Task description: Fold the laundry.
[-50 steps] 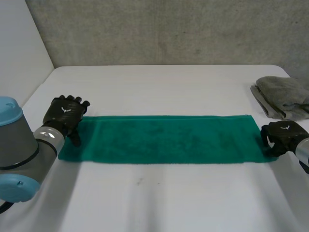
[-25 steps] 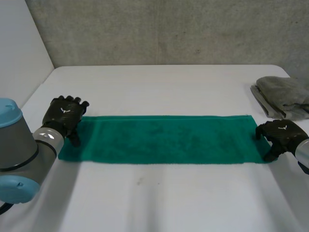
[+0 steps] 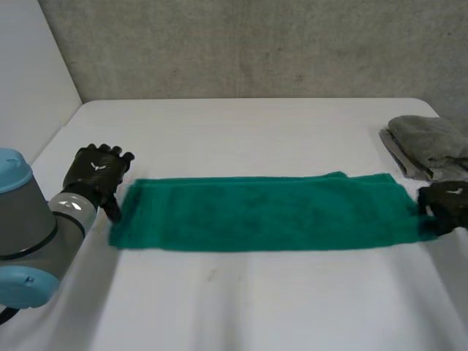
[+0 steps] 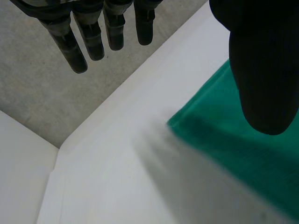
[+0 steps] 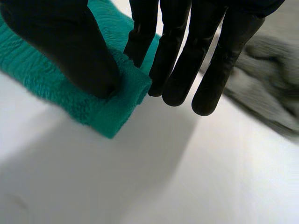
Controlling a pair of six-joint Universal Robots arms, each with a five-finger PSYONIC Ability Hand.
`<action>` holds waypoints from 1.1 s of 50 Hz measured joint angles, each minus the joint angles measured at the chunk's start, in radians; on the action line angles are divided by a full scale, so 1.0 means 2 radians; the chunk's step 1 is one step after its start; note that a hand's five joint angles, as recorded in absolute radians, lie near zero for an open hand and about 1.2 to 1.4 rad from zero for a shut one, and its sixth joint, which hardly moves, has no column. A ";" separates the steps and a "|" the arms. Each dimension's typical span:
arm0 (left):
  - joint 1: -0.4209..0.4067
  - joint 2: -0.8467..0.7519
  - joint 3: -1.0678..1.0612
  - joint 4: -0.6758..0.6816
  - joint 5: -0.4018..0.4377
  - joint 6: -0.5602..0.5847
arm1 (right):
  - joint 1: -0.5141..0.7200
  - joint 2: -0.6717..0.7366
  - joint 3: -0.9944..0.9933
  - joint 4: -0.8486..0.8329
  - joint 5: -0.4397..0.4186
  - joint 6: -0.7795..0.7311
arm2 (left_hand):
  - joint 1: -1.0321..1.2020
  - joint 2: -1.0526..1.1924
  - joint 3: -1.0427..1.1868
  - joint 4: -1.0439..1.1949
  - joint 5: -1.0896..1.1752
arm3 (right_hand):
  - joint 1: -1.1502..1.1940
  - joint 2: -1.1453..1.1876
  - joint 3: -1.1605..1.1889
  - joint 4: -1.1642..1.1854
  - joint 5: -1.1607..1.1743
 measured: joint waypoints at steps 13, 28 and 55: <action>-0.001 0.002 -0.001 -0.001 -0.002 0.000 | -0.125 -0.025 -0.038 0.006 0.031 -0.093 | 0.000 0.000 0.000 0.000 0.000 | 0.010 0.000 0.000 0.000 0.000; -0.001 0.017 -0.001 -0.001 -0.003 0.000 | 0.188 -0.095 -0.106 0.002 0.046 0.008 | 0.000 0.000 0.000 0.000 0.000 | 0.010 0.000 0.000 0.000 0.010; -0.061 0.012 0.019 0.000 -0.001 0.000 | 0.382 0.022 -0.163 0.022 0.135 0.060 | 0.000 0.000 0.000 0.000 0.000 | -0.377 -0.476 -0.485 -0.479 -0.453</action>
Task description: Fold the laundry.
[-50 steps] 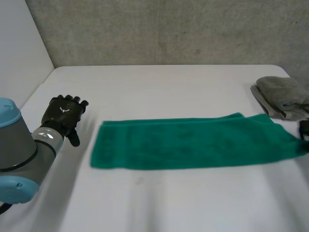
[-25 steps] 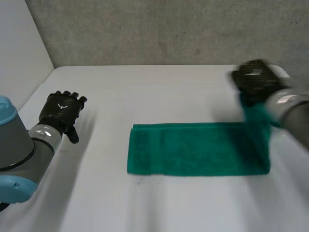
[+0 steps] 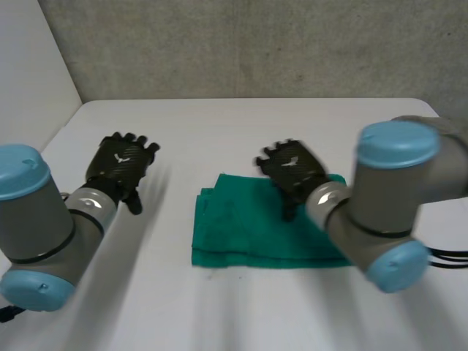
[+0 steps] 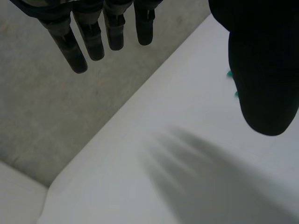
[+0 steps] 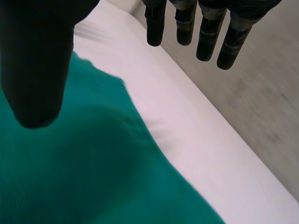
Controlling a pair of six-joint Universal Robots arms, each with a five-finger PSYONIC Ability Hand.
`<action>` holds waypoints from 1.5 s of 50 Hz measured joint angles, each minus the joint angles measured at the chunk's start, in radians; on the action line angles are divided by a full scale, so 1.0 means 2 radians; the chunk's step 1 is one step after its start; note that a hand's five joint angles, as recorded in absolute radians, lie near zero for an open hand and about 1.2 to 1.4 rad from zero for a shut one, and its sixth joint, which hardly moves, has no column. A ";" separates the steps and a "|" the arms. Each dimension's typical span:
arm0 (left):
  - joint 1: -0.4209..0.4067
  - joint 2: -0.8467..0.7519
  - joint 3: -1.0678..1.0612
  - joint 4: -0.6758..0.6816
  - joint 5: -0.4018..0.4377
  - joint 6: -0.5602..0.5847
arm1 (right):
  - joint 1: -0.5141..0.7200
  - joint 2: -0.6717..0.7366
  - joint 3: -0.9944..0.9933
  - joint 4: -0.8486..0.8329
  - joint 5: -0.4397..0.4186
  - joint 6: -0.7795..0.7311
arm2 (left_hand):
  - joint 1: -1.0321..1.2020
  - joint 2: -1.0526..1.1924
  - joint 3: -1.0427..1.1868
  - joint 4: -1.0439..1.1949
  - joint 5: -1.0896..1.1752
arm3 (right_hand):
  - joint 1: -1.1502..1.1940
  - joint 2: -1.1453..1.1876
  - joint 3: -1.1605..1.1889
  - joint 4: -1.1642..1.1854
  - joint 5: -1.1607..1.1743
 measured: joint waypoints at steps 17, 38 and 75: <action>-0.138 -0.100 0.082 -0.006 0.000 0.004 | -0.179 -0.089 0.242 -0.020 -0.093 0.013 | 0.018 0.013 0.011 0.011 0.002 | 0.086 0.103 0.109 0.100 0.092; -0.119 -0.058 0.046 -0.008 -0.050 -0.001 | -0.160 -0.120 0.185 -0.063 -0.037 -0.070 | 0.017 0.012 0.010 0.010 0.000 | 0.382 0.475 0.485 0.479 0.463; -0.168 -0.124 0.218 -0.042 0.004 -0.185 | -0.101 -0.089 0.053 0.040 -0.068 0.177 | 0.014 0.010 0.007 0.008 0.000 | -0.001 0.000 0.000 0.000 0.000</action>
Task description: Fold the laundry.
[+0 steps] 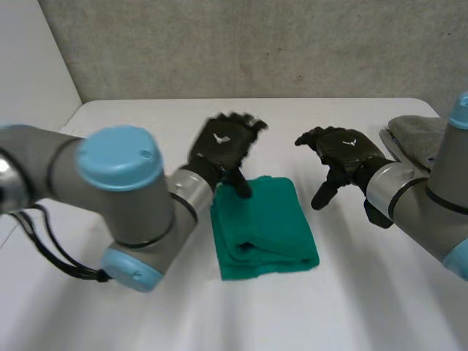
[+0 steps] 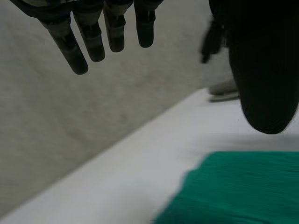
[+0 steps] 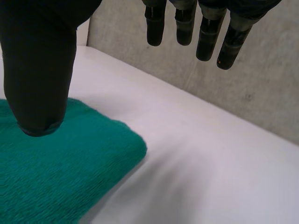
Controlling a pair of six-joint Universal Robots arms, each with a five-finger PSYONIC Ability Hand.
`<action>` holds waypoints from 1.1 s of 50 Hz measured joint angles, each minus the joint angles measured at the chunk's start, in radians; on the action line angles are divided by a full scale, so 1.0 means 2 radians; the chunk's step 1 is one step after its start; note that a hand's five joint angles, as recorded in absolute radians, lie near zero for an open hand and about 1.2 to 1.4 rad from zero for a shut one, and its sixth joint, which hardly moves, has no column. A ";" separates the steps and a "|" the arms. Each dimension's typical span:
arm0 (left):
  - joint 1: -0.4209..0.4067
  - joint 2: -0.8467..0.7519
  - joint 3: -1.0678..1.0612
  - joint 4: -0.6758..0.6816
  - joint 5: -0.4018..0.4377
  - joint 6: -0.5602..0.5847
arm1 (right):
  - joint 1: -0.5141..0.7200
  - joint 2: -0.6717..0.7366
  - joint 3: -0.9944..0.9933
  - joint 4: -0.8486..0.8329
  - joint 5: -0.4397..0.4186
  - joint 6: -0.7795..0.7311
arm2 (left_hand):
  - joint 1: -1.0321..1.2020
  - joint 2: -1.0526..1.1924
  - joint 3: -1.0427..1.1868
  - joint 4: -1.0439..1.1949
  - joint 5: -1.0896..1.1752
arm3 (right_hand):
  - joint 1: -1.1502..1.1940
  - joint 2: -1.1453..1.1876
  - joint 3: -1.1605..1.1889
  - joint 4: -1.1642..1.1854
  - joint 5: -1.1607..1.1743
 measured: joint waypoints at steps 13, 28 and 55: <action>-0.002 -0.095 0.039 -0.118 -0.035 -0.016 | 0.021 0.107 -0.048 0.030 -0.013 -0.007 | 0.000 0.000 0.000 0.000 0.000 | 0.000 0.000 0.000 0.000 0.000; 0.002 -0.089 0.007 -0.139 -0.057 0.050 | 0.041 0.155 -0.051 0.039 0.004 -0.097 | -0.009 0.000 0.000 0.000 0.000 | -0.018 -0.002 0.000 0.000 -0.001; 0.014 0.064 0.072 -0.103 0.112 0.029 | 0.105 -0.008 0.170 -0.110 0.016 -0.104 | -0.012 -0.003 -0.002 -0.003 0.000 | -0.019 -0.002 0.000 0.000 -0.002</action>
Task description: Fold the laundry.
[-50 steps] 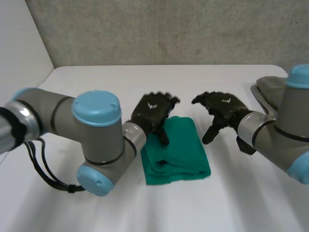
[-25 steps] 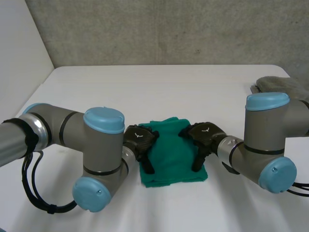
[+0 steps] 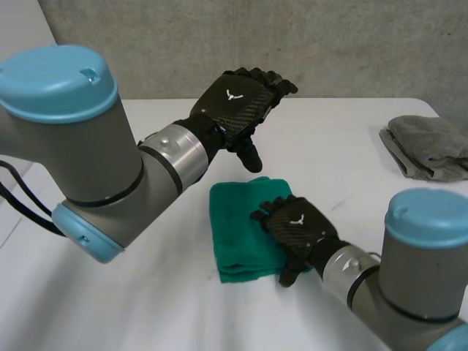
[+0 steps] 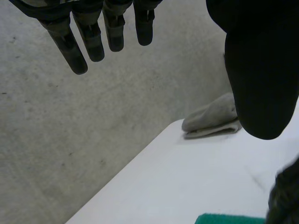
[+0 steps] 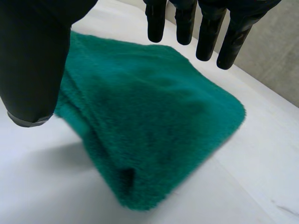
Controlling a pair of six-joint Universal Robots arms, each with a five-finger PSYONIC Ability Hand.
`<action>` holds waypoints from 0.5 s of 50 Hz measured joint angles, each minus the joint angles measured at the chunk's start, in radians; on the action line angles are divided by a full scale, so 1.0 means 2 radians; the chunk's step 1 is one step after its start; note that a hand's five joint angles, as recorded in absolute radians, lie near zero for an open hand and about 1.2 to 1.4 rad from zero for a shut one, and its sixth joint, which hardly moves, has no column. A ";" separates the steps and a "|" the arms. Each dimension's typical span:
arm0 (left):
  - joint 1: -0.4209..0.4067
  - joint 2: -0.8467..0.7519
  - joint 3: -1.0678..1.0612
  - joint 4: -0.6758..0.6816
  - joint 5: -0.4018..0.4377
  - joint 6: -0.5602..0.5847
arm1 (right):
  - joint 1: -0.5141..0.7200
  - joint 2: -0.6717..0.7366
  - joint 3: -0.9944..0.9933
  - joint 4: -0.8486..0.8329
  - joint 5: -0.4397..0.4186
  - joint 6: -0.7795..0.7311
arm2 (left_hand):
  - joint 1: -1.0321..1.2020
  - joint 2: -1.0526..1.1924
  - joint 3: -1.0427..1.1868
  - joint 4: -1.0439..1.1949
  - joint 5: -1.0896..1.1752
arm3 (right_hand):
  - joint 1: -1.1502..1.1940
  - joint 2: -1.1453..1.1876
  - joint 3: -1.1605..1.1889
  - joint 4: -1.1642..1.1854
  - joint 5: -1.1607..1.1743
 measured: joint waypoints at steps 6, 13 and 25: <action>0.005 -0.014 0.024 -0.025 0.022 -0.019 | 0.023 0.020 0.015 -0.047 0.017 0.000 | 0.000 0.000 0.000 0.000 0.000 | 0.000 0.000 0.000 0.000 0.000; 0.004 -0.035 0.043 -0.057 0.024 -0.023 | 0.035 0.057 0.002 -0.074 0.053 -0.007 | 0.000 0.000 0.000 0.000 0.000 | 0.000 0.000 0.000 0.000 0.000; 0.005 -0.042 0.043 -0.065 0.018 -0.023 | 0.035 0.088 -0.018 -0.089 0.064 -0.027 | 0.000 0.000 0.000 0.000 0.000 | 0.023 0.014 0.016 0.003 0.008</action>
